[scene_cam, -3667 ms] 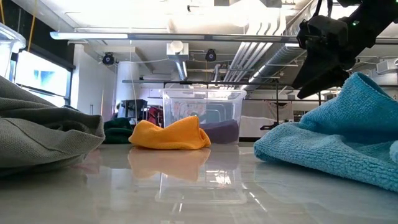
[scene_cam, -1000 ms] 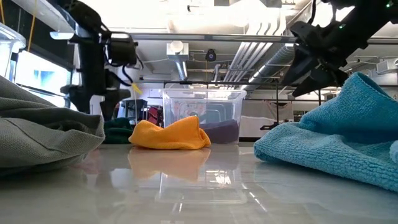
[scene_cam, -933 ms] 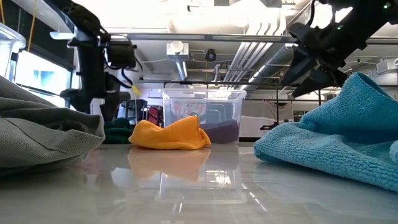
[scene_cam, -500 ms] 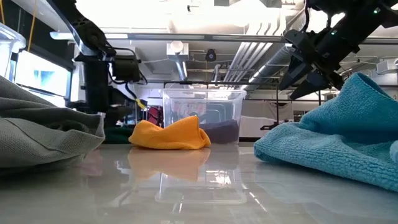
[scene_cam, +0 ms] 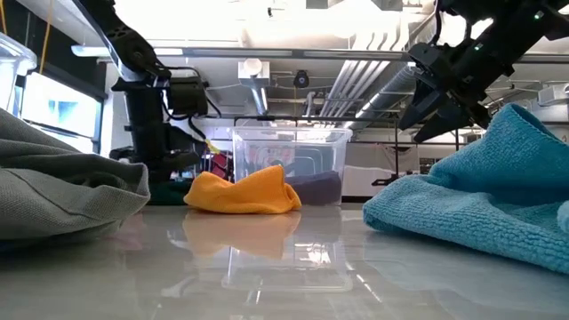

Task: Sort towels by color in basket
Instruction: Put the dark green kitchen towel into the top transparent bin

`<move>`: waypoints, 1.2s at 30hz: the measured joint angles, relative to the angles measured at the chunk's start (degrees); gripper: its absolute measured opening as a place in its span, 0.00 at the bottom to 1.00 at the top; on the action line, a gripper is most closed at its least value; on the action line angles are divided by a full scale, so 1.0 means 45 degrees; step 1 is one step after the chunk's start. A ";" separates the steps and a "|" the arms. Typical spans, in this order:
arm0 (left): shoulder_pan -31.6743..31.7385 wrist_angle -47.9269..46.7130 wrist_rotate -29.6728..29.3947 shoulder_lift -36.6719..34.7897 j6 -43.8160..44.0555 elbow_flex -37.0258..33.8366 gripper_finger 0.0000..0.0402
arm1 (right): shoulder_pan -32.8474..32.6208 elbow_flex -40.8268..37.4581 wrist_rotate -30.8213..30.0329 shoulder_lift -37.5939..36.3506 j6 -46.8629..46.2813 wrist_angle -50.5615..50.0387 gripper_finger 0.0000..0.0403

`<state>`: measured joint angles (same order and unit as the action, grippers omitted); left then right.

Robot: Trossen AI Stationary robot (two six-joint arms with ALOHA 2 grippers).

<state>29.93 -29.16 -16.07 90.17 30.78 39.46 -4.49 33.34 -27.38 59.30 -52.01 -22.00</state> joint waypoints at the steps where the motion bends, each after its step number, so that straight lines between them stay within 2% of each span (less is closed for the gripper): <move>1: 0.0000 -0.0044 0.0031 -0.0079 0.0000 -0.0013 0.06 | -0.0004 0.0000 0.0004 0.0001 0.0001 0.0000 0.51; 3: 0.0010 -0.0478 0.0240 -0.0367 0.0062 0.0040 0.03 | -0.0006 0.0000 0.0110 0.0001 0.0030 0.0000 0.51; 6: -0.0004 -0.1581 0.0391 -0.0942 0.0005 0.0327 0.04 | -0.0006 0.0000 0.0438 0.0001 0.0400 -0.0005 0.51; 13: 0.0185 -0.4072 -0.0390 -0.2564 -0.0145 0.1265 0.02 | -0.0006 0.0000 0.0646 0.0001 0.0584 -0.0005 0.51; 19: 0.0077 -0.4581 -0.0597 -0.3836 -0.0499 0.2486 0.02 | -0.0001 0.0000 0.0622 0.0001 0.1019 -0.0005 0.51; 25: -0.0428 -0.4706 -0.1572 -0.4383 -0.1058 0.4654 0.01 | -0.0001 0.0000 0.0563 -0.0003 0.1020 -0.0006 0.51; 36: -0.0985 -0.4496 -0.3330 -0.3922 -0.2535 0.8982 0.01 | -0.0001 0.0000 0.0544 -0.0001 0.1045 -0.0012 0.51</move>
<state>25.50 -49.39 -31.05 72.52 19.38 79.88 -4.49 33.34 -24.93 59.30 -47.31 -22.05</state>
